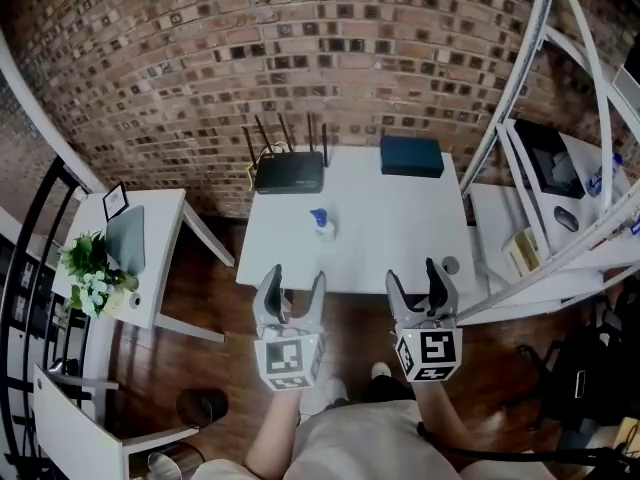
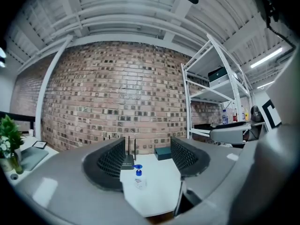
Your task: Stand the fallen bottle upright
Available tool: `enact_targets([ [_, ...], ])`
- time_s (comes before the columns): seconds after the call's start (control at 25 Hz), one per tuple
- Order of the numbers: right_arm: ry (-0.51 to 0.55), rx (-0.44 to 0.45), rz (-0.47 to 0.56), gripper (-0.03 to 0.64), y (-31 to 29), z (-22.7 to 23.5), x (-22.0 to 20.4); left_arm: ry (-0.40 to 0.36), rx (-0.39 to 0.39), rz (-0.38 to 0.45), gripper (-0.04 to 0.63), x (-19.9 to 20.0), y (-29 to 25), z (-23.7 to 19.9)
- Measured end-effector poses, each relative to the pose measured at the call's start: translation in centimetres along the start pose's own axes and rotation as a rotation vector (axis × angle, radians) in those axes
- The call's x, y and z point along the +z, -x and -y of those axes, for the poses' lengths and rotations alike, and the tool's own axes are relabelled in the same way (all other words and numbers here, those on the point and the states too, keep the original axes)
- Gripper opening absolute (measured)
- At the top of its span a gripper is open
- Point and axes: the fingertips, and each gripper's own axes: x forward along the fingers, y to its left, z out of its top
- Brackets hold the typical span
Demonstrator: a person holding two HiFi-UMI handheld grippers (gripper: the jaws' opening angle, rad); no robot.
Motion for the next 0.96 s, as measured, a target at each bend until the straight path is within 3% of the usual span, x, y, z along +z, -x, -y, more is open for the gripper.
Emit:
enact_targets([
  [0.12,0.030,-0.001,-0.005,0.285,0.2,-0.5,0.7,-0.019,0.023,0.038,0.308,1.3,0.8,-0.5],
  [0.32,0.015,-0.090,-0.002,0.305,0.6,1.2,1.6,-0.029,0.010,0.047,0.309,1.9,0.9,0.2],
  [0.64,0.041,-0.098,-0.026,0.357,-0.3,2.8,2.1,-0.025,-0.018,0.052,0.310,2.2,-1.1,2.2],
  [0.96,0.048,-0.067,0.000,0.359,-0.8,2.9,2.3,-0.015,-0.010,0.038,0.310,1.5,-2.1,2.4],
])
